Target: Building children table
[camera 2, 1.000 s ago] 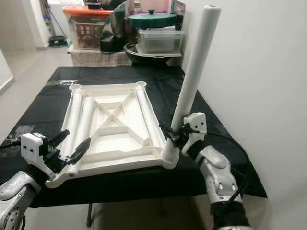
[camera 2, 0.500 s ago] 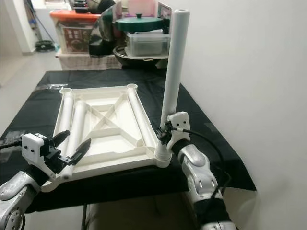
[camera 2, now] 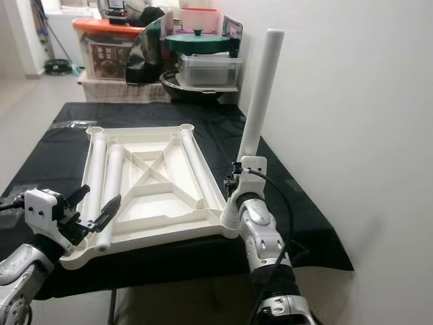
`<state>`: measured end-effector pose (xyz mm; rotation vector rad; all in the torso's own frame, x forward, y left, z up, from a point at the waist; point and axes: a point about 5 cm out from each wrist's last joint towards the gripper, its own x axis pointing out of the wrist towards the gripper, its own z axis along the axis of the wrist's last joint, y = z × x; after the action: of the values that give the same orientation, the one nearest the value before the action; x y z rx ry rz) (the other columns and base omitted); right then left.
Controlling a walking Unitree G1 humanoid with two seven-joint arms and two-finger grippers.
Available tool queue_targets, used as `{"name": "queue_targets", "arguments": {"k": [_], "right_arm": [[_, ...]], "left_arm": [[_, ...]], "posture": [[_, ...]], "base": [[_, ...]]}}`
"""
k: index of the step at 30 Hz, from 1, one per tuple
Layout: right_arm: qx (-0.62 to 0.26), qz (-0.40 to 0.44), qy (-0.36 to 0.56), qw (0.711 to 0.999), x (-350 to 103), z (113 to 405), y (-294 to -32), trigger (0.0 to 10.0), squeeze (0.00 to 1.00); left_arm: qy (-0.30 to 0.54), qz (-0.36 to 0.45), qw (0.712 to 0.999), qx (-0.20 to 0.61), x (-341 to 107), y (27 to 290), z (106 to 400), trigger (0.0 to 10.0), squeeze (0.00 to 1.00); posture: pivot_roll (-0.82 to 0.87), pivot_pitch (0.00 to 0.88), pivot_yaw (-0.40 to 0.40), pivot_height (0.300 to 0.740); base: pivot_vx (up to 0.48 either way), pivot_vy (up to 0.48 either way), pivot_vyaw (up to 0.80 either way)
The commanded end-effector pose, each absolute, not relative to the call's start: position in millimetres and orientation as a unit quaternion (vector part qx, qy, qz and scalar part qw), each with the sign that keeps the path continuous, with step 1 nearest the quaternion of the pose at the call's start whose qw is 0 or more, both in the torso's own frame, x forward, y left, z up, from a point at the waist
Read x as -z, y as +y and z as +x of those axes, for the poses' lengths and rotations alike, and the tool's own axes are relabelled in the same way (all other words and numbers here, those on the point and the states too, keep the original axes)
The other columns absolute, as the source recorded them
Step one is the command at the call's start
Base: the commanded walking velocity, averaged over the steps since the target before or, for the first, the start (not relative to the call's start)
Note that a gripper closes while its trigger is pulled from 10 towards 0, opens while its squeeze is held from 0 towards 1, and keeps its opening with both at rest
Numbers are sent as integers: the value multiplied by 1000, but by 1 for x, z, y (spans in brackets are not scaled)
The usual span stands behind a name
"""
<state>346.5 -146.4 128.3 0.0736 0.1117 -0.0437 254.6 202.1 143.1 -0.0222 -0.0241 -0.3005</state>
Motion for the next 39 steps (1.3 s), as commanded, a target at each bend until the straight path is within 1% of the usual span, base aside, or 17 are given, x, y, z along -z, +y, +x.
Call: {"name": "queue_targets", "arguments": {"k": [1,2,5,7,8,12,21,25,28,32,33,35,39], "right_arm": [[65,23,146,987,-83,332,-158,0,0],[65,23,146,987,-83,332,-158,0,0],[77,26,107,991,-91,334,-157,0,0],[77,26,107,991,-91,334,-157,0,0],[85,20,81,993,-96,334,-158,0,0],[85,16,69,994,-98,331,-158,0,0],[94,-1,67,993,-96,328,-156,0,0],[82,0,85,993,-92,334,-146,0,0],[85,10,100,991,-89,336,-143,0,0],[116,27,124,985,-84,337,-145,0,0],[116,27,124,985,-84,337,-145,0,0],[151,22,127,980,-84,338,-147,0,0],[172,22,123,977,-84,338,-147,0,0]], "left_arm": [[-5,-2,990,142,-140,203,256,10000,0],[-5,-2,990,142,-140,203,256,10000,0],[-6,4,990,138,-140,204,257,10000,0],[-6,4,990,138,-140,204,257,10000,0],[-6,5,991,131,-140,206,257,10000,0],[-6,5,992,127,-140,207,257,10000,0],[-5,3,992,125,-139,207,259,10000,0],[-5,3,992,128,-139,205,261,10000,0],[-5,3,992,129,-138,205,262,10000,0],[-4,4,992,128,-138,205,262,10000,0],[-4,4,992,128,-138,205,262,10000,0],[-4,4,992,126,-138,204,263,10000,0],[-4,3,992,125,-137,203,263,10000,0]], "posture": [[37,0,-76,740],[37,0,-76,740],[39,0,-75,740],[39,0,-75,740],[40,0,-74,740],[38,0,-76,740],[33,0,-74,740],[37,0,-74,740],[39,0,-75,740],[40,0,-78,740],[40,0,-78,740],[41,0,-79,740],[42,0,-81,740]], "base": [[0,0,0],[0,0,0],[0,0,0],[0,0,0],[0,0,0],[0,0,0],[0,0,0],[0,0,0],[0,0,0],[0,0,0],[0,0,0],[0,0,0],[0,0,0]]}}
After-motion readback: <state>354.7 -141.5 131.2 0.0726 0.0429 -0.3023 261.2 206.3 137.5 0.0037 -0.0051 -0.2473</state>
